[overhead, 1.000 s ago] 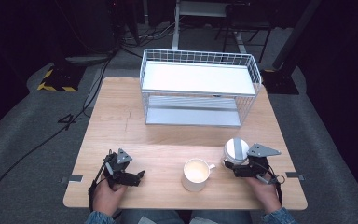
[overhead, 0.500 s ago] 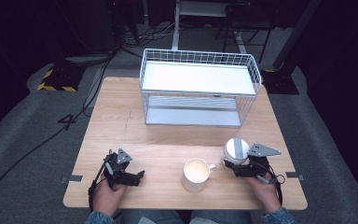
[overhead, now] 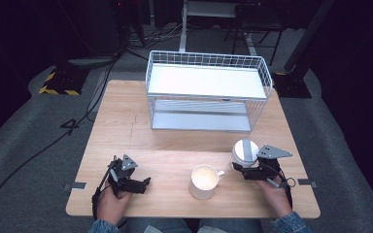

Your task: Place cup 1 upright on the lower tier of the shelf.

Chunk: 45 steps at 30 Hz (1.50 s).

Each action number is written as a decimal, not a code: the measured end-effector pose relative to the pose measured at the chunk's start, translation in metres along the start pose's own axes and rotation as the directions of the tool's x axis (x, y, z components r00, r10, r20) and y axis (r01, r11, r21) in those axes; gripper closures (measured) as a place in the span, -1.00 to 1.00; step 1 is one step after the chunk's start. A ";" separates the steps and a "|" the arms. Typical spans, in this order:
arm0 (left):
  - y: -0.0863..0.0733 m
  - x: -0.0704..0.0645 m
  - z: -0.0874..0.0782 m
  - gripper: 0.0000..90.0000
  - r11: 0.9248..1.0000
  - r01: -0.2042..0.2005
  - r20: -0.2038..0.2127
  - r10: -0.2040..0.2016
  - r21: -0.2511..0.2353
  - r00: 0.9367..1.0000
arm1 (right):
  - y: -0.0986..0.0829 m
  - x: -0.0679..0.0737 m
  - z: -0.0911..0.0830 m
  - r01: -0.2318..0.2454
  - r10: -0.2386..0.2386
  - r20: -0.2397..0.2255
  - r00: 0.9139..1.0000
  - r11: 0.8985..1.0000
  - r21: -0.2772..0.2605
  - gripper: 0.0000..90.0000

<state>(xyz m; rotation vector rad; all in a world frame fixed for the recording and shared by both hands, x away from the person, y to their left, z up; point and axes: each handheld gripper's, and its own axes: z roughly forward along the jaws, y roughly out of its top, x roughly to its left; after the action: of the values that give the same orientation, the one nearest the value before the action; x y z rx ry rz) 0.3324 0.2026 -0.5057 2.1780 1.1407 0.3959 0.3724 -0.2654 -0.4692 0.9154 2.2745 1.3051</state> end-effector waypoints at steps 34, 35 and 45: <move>0.000 0.000 0.000 -0.99 1.000 -0.001 -0.001 0.001 -0.001 1.000 | 0.067 -0.015 0.029 0.006 -0.006 -0.029 1.000 1.000 -0.007 -0.58; 0.000 0.000 0.000 -0.99 1.000 -0.001 -0.001 0.001 -0.001 1.000 | 0.067 -0.015 0.029 0.006 -0.006 -0.029 1.000 1.000 -0.007 -0.58; 0.000 0.000 0.000 -0.99 1.000 -0.005 -0.003 0.005 0.000 1.000 | 0.081 -0.025 0.045 -0.010 0.010 -0.037 0.999 1.000 -0.007 -0.58</move>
<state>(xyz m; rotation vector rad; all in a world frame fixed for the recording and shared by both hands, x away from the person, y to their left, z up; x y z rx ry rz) 0.3325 0.2028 -0.5056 2.1818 1.1370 0.4013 0.4453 -0.2249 -0.4223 0.9087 2.2938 1.3444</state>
